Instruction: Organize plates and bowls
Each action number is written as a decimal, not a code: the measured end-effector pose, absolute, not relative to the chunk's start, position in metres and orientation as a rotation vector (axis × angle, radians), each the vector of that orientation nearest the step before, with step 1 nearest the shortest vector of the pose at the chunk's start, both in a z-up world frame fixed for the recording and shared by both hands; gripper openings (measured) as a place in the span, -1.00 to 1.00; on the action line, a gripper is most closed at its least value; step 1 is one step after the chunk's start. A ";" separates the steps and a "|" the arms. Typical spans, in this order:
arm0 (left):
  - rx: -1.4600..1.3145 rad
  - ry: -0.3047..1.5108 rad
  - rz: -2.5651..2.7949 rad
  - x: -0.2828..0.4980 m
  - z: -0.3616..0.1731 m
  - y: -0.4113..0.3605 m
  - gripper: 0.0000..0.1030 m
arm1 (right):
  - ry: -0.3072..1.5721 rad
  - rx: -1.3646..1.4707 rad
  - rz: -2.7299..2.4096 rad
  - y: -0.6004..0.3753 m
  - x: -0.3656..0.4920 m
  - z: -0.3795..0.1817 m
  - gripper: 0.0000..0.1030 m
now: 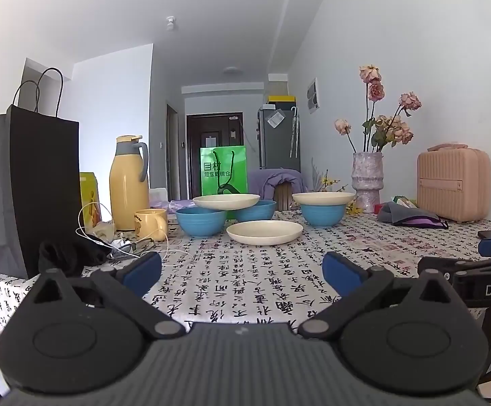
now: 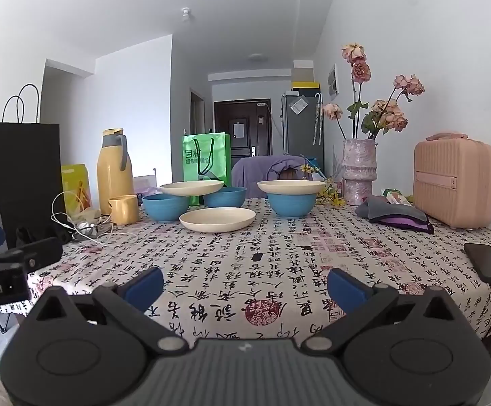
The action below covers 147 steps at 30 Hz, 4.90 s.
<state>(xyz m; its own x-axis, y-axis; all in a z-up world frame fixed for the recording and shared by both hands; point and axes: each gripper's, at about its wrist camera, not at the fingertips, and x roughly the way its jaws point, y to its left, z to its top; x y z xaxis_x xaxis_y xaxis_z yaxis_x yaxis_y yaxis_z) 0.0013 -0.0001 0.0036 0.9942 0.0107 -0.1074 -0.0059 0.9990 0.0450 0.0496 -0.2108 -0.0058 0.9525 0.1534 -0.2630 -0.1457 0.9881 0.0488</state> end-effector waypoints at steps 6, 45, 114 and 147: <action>0.046 0.104 0.010 0.000 0.004 -0.002 1.00 | 0.264 0.024 0.162 -0.209 0.047 -0.005 1.00; 0.077 0.077 0.010 -0.005 -0.001 -0.007 1.00 | 0.266 0.042 0.165 -0.213 0.051 -0.004 1.00; -0.017 0.097 0.094 0.115 0.015 0.037 1.00 | 0.248 0.016 0.166 -0.189 0.165 0.003 1.00; -0.069 0.448 -0.052 0.430 0.000 0.063 0.78 | 0.660 0.186 0.253 -0.197 0.496 -0.017 0.81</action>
